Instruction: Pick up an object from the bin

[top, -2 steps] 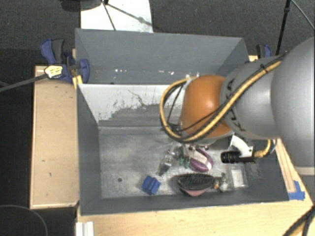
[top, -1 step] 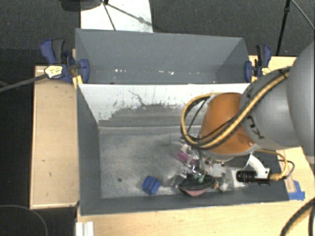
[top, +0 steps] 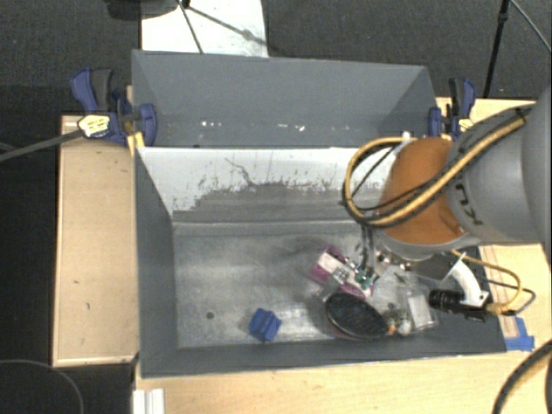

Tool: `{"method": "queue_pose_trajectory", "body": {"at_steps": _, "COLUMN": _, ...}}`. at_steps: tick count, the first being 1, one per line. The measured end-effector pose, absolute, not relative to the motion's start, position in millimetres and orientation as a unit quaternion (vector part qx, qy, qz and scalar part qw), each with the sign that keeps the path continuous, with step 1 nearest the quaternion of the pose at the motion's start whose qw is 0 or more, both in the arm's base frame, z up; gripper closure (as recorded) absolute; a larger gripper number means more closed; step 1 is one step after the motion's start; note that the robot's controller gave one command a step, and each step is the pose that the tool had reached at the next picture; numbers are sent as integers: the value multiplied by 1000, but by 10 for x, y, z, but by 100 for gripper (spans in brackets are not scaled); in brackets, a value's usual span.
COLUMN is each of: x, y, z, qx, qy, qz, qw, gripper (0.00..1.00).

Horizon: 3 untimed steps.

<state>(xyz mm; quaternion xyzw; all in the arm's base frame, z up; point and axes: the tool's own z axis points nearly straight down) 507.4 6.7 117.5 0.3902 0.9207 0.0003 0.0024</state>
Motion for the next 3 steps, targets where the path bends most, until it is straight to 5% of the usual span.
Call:
{"method": "queue_pose_trajectory", "body": {"at_steps": 1, "x": 4980, "y": 144, "z": 708, "qx": 336, "qy": 942, "qz": 1, "qw": 3, "gripper": 0}}
{"method": "queue_pose_trajectory", "body": {"at_steps": 2, "x": 4986, "y": 147, "z": 728, "qx": 339, "qy": 941, "qz": 2, "qw": 4, "gripper": 100}}
{"method": "queue_pose_trajectory", "body": {"at_steps": 3, "x": 5111, "y": 74, "z": 2341, "qx": 329, "qy": 944, "qz": 1, "qw": 4, "gripper": 100}}
